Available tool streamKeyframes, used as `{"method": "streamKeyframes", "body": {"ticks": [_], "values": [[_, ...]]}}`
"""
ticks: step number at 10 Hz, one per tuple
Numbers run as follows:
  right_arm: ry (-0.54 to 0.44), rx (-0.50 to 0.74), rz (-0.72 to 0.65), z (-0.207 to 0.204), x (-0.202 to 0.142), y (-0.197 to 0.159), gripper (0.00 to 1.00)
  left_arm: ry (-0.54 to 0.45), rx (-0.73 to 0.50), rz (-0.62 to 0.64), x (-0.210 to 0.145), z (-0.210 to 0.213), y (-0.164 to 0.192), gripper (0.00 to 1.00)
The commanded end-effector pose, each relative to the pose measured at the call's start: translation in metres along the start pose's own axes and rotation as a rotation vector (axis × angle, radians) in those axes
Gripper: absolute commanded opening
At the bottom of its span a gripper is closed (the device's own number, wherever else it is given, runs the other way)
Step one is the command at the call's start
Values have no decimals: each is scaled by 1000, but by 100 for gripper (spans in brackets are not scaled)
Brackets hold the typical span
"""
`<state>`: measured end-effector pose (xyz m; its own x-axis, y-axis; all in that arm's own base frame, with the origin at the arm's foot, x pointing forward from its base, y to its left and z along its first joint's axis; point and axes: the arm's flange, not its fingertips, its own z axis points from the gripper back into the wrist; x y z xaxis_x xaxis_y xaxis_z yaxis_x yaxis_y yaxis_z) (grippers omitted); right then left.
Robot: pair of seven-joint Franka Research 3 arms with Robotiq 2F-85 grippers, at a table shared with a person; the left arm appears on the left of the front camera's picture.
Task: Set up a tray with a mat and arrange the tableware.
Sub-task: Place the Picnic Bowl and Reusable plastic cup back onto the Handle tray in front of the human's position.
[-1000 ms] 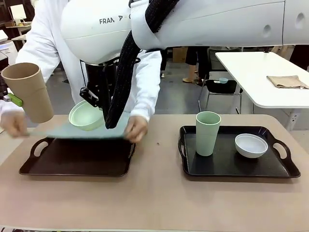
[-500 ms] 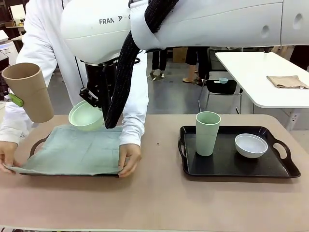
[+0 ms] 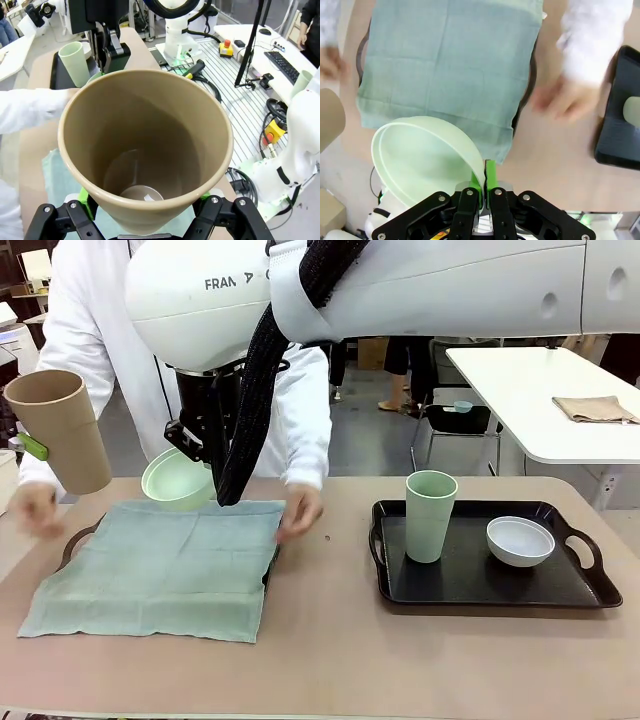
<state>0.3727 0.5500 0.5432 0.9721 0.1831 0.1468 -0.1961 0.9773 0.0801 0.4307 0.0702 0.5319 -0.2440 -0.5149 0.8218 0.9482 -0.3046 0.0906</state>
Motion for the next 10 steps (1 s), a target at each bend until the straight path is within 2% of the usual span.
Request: {"method": "streamKeyframes", "body": {"ticks": [1,10], "values": [[-10,-20,-2,2,1,2,0,9,3,-3,3,2,0,28],[-10,-20,-2,2,1,2,0,9,3,-3,3,2,0,28]]}}
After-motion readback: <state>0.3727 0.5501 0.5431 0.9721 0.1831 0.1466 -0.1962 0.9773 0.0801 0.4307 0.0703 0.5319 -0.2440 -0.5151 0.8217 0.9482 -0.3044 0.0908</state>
